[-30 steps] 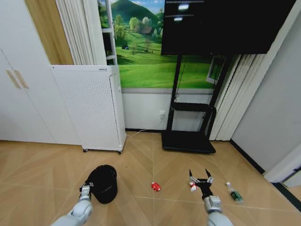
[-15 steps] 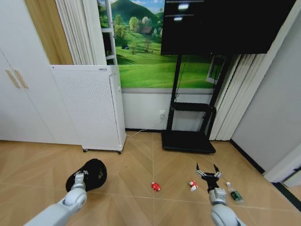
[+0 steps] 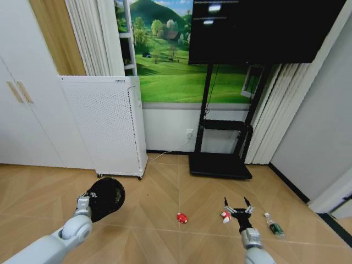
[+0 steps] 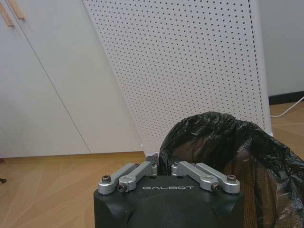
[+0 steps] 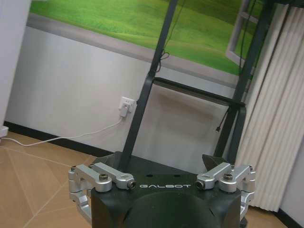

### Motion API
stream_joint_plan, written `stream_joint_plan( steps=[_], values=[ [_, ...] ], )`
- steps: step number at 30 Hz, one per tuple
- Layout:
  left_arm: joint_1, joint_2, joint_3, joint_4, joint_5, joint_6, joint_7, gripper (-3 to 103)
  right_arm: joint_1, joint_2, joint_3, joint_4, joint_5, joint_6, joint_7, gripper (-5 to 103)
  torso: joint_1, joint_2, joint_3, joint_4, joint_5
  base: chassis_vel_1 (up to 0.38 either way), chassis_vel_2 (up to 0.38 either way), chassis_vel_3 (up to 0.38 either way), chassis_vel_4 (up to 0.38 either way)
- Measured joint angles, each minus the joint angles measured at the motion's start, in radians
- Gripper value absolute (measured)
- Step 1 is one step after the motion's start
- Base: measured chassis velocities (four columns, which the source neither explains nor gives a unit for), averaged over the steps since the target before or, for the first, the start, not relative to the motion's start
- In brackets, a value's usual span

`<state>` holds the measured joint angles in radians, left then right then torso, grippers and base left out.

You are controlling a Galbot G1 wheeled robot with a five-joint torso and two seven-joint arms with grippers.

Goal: Pick up the trash bin and place the garbage on the floor into it.

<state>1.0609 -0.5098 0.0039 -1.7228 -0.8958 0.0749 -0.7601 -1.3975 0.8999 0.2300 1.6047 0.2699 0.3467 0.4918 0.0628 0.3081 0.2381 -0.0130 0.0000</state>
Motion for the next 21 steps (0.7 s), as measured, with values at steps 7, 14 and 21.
stream_joint_plan(
  steps=[7, 14, 21],
  values=[
    [0.054, 0.009, -0.042, -0.049, 0.009, 0.003, -0.009, 7, 0.094, 0.0, -0.101, -0.072, -0.04, -0.01, -0.008, 100, 0.0, 0.0, 0.0, 0.0003, -0.0001, 0.0, 0.0, 0.0, 0.0],
    [0.12, -0.007, -0.087, -0.055, 0.039, -0.01, -0.008, 7, 0.131, 0.033, -0.187, -0.133, -0.085, 0.028, -0.067, 100, 0.0, 0.0, 0.0, -0.0002, 0.0, 0.0, 0.0, 0.0, 0.0],
    [0.121, -0.028, -0.084, -0.036, 0.053, -0.016, -0.008, 7, 0.175, 0.07, -0.235, -0.202, -0.107, 0.069, -0.095, 100, 0.0, 0.0, 0.0, 0.0001, 0.0, 0.0, 0.0, 0.0, 0.0]
  ],
)
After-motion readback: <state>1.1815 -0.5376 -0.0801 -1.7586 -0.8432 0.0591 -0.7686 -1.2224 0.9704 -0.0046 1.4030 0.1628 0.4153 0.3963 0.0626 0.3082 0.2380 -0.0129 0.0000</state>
